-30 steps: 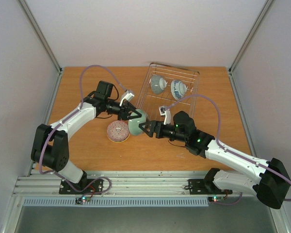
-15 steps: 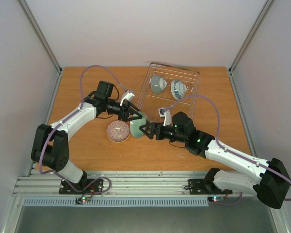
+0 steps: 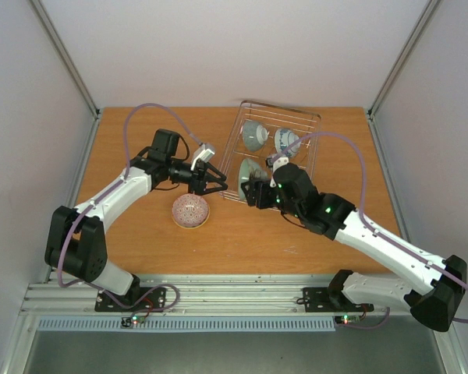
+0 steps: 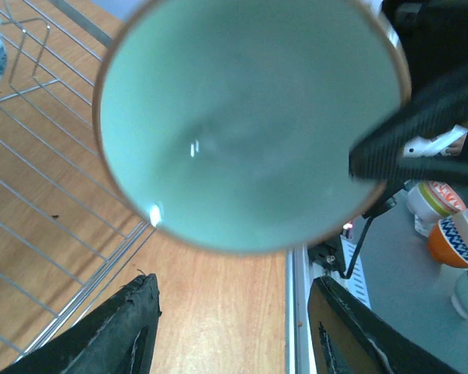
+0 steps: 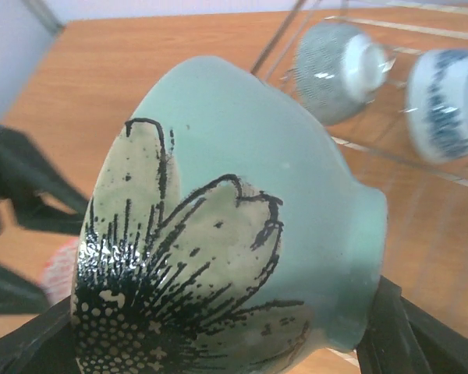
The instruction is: Load the bowls into the dish rack
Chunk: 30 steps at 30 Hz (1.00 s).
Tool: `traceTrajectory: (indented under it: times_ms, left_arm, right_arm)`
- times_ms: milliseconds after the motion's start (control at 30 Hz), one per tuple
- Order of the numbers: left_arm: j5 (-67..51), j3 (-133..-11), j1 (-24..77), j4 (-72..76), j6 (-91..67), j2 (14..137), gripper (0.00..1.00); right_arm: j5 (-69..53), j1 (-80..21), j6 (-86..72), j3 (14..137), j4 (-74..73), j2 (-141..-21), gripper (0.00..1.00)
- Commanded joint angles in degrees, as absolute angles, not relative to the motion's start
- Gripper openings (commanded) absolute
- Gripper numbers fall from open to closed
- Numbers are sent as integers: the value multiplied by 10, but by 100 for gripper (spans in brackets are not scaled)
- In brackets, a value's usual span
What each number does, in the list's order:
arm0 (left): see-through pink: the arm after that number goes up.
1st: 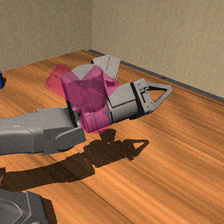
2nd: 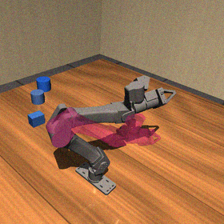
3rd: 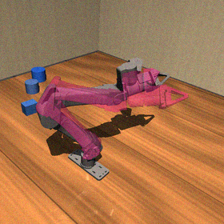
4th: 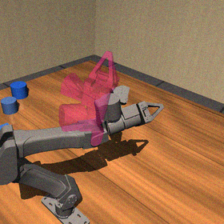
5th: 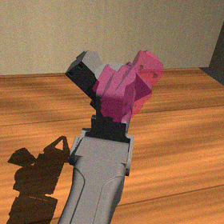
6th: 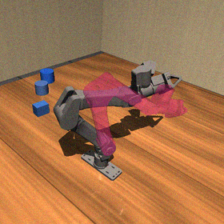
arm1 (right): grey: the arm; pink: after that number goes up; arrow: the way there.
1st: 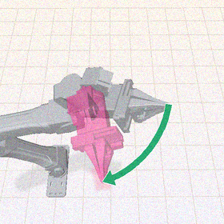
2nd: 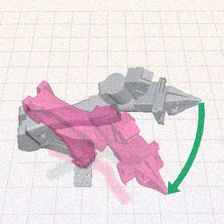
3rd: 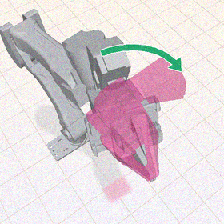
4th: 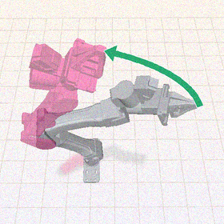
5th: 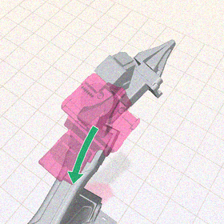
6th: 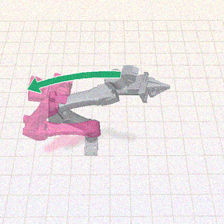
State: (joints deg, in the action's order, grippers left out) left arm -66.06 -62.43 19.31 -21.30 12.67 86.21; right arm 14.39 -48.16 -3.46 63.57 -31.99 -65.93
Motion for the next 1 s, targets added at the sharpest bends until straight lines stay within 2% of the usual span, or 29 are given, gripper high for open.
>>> traceTrajectory:
  times_ms: [0, 200, 467, 667, 967]
  left_arm:
    - [-645, -612, 178, -161, 101, 843, 53]
    - [-642, -609, 175, -152, 90, 840, 53]
    - [-643, -606, 174, -151, 90, 835, 53]
    - [-649, -605, 174, -148, 88, 835, 53]
    - [-651, -604, 174, -149, 86, 830, 53]
  right_arm:
    - [306, -480, 30, 760, -462, -741, 15]
    - [380, -477, 53, 909, -622, -878, 18]
    - [412, -450, 54, 1018, -757, -978, 20]
    - [420, -424, 24, 1024, -813, -1030, 20]
    - [398, -398, 16, 973, -791, -1083, 19]
